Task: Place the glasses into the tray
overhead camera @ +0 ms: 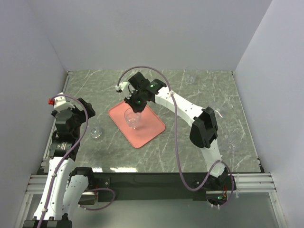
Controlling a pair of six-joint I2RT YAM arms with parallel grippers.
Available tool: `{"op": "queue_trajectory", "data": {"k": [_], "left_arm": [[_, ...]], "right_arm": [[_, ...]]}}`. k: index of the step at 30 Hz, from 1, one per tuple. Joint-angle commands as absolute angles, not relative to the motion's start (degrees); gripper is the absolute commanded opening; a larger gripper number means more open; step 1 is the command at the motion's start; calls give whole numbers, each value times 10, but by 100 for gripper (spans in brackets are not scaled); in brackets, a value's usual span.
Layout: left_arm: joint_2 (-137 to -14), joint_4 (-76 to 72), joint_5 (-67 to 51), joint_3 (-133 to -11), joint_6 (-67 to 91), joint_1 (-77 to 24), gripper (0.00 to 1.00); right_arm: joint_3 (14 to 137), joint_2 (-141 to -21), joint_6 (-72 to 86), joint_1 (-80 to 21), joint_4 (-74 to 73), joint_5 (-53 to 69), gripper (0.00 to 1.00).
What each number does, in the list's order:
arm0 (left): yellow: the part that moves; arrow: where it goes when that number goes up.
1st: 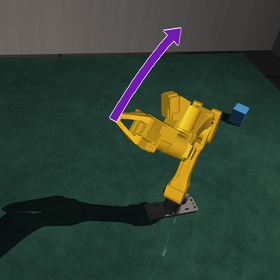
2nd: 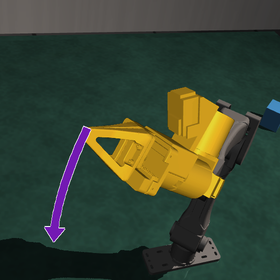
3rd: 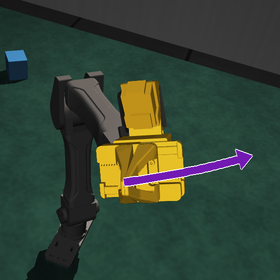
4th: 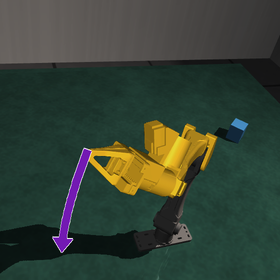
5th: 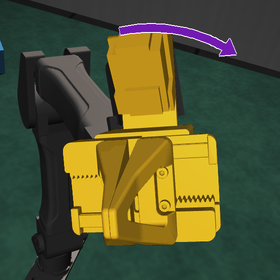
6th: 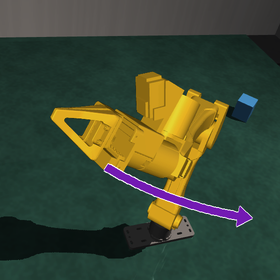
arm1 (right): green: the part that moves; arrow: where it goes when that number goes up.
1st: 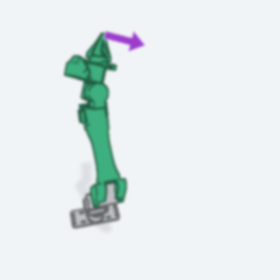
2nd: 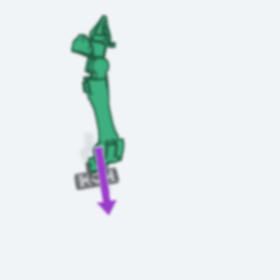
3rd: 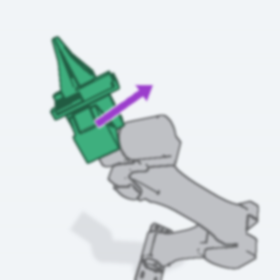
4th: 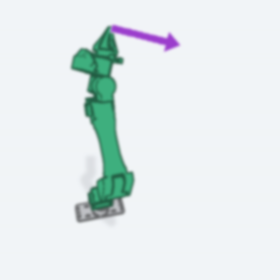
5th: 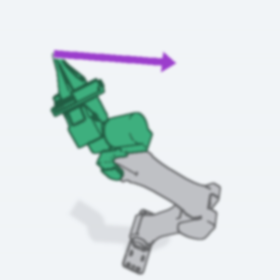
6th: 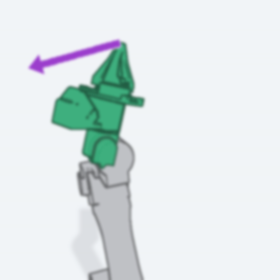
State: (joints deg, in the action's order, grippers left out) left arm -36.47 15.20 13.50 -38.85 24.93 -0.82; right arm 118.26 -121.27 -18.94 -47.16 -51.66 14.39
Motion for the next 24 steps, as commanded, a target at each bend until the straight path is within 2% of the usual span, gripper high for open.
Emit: {"op": "queue_trajectory", "data": {"k": [1,12,24], "left_arm": [[-361,126,133,-388,250,-6,99],[-368,125,130,-387,249,-6,99],[-371,124,126,-388,248,-6,99]], "right_arm": [[1221,-1223,-171,-442,-509,137,0],[1265,-1295,-85,-428,-457,-19,0],[1281,-1322,-69,-421,-449,-47,0]]}}
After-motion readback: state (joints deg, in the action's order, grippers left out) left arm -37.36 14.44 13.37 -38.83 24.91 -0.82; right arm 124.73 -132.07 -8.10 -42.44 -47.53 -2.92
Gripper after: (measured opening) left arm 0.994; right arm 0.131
